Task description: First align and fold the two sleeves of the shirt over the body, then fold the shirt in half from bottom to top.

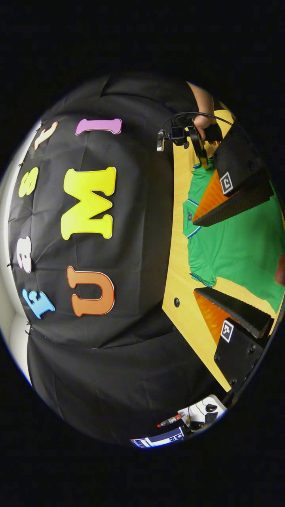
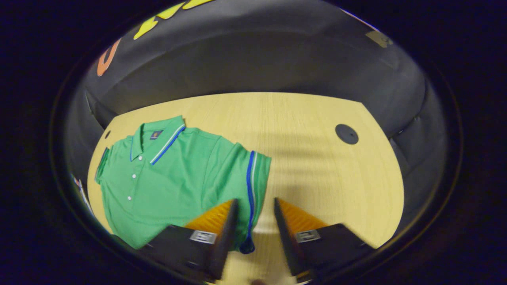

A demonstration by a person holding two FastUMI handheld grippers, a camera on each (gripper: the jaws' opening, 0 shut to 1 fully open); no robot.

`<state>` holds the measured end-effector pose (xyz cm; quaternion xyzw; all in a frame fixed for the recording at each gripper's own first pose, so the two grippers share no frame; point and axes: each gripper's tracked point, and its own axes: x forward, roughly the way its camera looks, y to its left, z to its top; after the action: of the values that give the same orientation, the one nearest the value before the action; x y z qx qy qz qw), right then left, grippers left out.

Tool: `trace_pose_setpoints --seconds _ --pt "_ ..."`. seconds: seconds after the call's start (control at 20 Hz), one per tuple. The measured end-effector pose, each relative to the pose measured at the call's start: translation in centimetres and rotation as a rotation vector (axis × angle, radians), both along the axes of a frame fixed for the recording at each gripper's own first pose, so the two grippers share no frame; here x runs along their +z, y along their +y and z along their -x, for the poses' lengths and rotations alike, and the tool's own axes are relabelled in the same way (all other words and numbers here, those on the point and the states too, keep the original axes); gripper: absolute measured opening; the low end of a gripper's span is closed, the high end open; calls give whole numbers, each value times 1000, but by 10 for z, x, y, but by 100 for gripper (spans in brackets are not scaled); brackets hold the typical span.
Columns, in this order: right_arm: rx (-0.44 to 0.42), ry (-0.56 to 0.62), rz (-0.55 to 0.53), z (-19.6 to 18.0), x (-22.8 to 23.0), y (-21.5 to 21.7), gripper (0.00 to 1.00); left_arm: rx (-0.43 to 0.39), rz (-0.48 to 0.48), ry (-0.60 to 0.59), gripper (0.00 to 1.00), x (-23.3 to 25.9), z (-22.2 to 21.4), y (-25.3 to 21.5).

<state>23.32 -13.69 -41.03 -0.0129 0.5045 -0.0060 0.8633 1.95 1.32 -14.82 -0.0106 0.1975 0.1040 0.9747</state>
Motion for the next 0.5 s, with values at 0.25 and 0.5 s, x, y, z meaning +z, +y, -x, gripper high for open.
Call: trace_pose_setpoints --seconds 0.25,0.5 --pt "-4 1 -25 -6 4 5 3 12 -7 7 99 0 2 6" --pt "-88 -59 -130 -9 46 13 3 16 5 7 99 -1 2 14"
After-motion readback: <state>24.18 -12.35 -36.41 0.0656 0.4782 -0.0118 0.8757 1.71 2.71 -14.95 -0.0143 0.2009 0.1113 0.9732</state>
